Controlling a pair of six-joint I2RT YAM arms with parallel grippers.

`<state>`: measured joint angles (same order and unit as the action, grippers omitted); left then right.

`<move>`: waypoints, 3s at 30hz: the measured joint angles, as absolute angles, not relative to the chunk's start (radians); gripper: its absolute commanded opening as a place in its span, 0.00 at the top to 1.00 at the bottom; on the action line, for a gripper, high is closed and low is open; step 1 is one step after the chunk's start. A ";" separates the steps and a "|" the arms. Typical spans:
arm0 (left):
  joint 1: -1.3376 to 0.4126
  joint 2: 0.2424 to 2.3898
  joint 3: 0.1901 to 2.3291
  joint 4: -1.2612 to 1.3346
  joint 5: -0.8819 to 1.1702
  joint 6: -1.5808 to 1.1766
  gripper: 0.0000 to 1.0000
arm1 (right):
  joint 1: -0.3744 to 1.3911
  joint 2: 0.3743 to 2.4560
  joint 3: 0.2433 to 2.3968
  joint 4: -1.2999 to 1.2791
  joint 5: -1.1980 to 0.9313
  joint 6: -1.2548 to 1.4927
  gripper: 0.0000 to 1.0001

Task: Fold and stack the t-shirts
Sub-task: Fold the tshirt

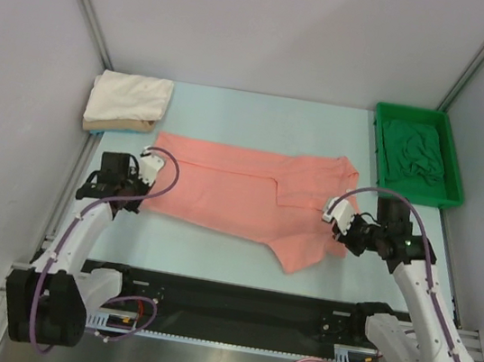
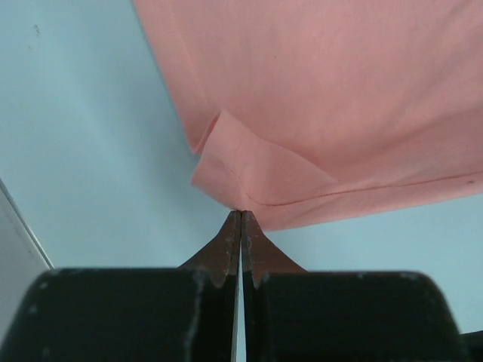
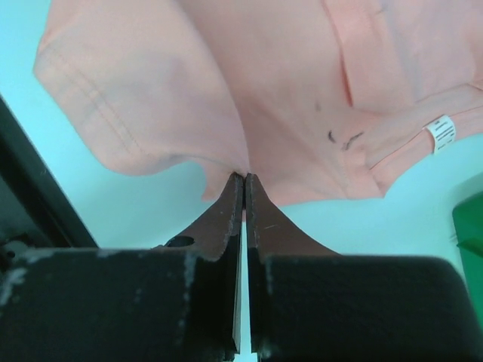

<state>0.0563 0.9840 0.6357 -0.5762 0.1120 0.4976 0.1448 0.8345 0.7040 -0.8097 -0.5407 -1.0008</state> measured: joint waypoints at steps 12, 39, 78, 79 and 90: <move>0.076 1.290 0.826 -0.488 0.120 0.498 1.00 | 0.014 1.191 0.891 -0.611 -0.667 -0.878 1.00; 0.082 1.506 1.075 -0.372 0.224 0.417 0.46 | -0.016 1.348 1.015 -0.383 -0.728 -0.691 0.44; 0.082 1.686 0.950 -0.351 0.238 0.382 0.56 | 0.241 1.593 0.981 -0.289 -0.314 -0.789 0.43; 0.082 1.686 0.950 -0.351 0.238 0.382 0.56 | 0.242 1.596 0.981 -0.281 -0.304 -0.791 0.43; 0.082 1.687 0.950 -0.348 0.238 0.382 0.57 | 0.254 1.616 0.981 -0.241 -0.253 -0.809 0.85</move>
